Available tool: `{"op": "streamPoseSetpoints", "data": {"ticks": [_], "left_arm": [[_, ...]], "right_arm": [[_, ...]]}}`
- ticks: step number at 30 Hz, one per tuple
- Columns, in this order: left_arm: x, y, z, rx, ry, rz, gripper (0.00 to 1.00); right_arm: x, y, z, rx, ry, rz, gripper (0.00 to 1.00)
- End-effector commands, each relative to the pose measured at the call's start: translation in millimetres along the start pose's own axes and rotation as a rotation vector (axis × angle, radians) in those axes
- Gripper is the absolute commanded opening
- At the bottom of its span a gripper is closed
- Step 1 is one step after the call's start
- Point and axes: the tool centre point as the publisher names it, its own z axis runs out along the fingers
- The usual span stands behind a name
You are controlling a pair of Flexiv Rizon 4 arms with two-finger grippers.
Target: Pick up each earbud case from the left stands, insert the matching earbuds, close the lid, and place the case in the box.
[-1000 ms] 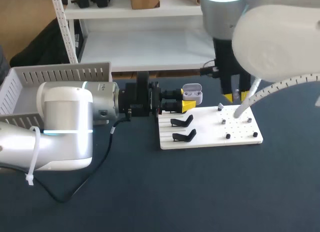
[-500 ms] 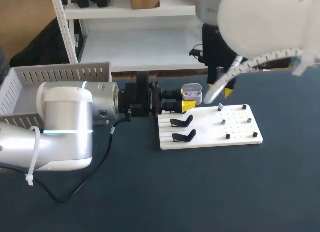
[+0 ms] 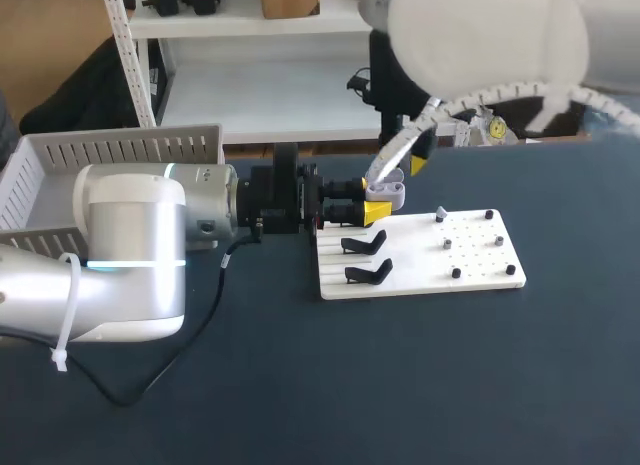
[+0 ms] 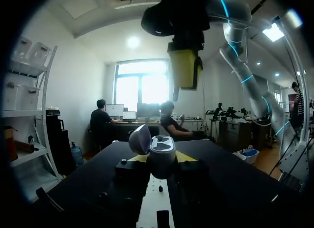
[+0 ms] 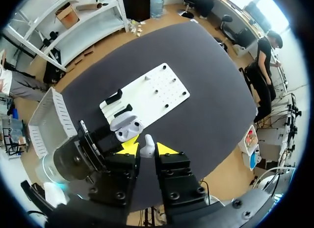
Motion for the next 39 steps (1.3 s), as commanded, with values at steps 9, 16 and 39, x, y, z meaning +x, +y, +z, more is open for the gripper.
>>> {"op": "streamPoseSetpoints", "data": {"ticks": [9, 16, 39], "left_arm": [[0.8, 0.0, 0, -0.002, -0.003, 0.002, 0.00], [0.8, 0.0, 0, -0.002, -0.003, 0.002, 0.00], [0.8, 0.0, 0, -0.002, -0.003, 0.002, 0.00]], "right_arm": [[-3, 16, 20, 0.012, 0.021, 0.041, 0.00], [-4, 14, 32, 0.012, 0.031, 0.023, 0.00], [-4, 15, 41, 0.015, 0.052, 0.018, 0.00]]}}
